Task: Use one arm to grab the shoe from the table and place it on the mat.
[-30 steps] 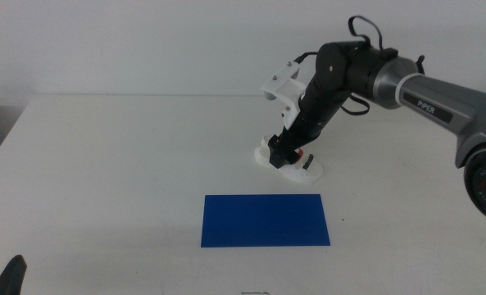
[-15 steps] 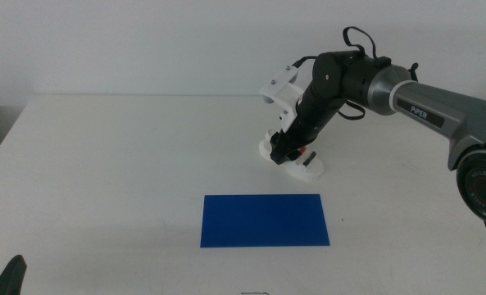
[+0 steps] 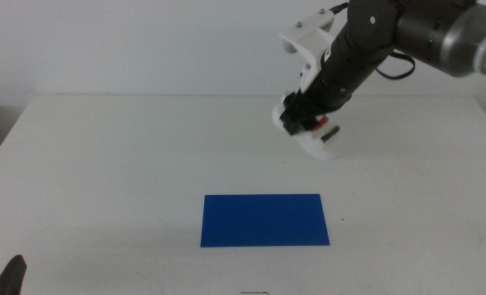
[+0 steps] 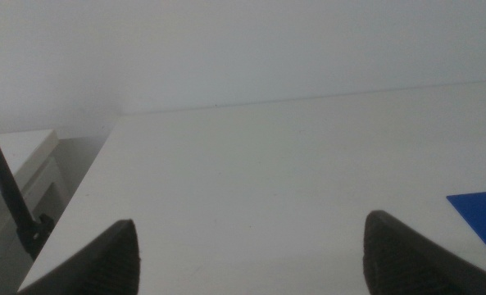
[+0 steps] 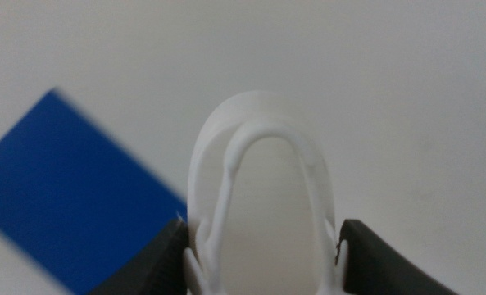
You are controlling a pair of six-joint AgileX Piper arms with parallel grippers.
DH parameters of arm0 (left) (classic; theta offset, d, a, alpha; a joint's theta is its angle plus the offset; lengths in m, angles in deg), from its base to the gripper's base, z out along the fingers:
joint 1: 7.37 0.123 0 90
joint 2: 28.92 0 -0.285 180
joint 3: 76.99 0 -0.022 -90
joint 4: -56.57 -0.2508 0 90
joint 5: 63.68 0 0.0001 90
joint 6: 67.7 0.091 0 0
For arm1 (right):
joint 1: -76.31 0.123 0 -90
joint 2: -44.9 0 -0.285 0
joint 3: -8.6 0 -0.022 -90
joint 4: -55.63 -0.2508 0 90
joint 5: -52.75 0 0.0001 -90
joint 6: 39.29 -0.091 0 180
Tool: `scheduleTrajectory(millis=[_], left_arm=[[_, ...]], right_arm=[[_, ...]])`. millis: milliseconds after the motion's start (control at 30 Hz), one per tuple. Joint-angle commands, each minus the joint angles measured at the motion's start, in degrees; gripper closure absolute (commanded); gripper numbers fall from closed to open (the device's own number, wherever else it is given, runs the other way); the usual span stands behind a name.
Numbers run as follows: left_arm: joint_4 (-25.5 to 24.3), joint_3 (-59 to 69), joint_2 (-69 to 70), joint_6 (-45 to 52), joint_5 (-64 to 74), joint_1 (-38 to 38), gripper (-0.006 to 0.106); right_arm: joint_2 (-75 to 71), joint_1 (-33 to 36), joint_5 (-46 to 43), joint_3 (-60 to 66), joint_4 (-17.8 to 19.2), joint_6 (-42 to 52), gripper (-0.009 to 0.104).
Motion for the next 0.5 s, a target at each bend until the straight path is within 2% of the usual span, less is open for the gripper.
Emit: scheduleTrajectory(millis=[0,233,467], left_arm=[[0.49,-0.19,1.1,-0.84,-4.74,-0.22,0.007],[0.49,-0.19,1.1,-0.84,-4.74,-0.22,0.007],[0.49,-0.19,1.1,-0.84,-4.74,-0.22,0.007]], right_arm=[[-7.12,2.69,-4.19,3.76,0.56,-0.65,0.096],[-7.55,9.61,-6.75,7.96,2.98,-7.54,0.096],[-3.23,11.4,-10.46,7.96,3.52,-12.29,0.096]])
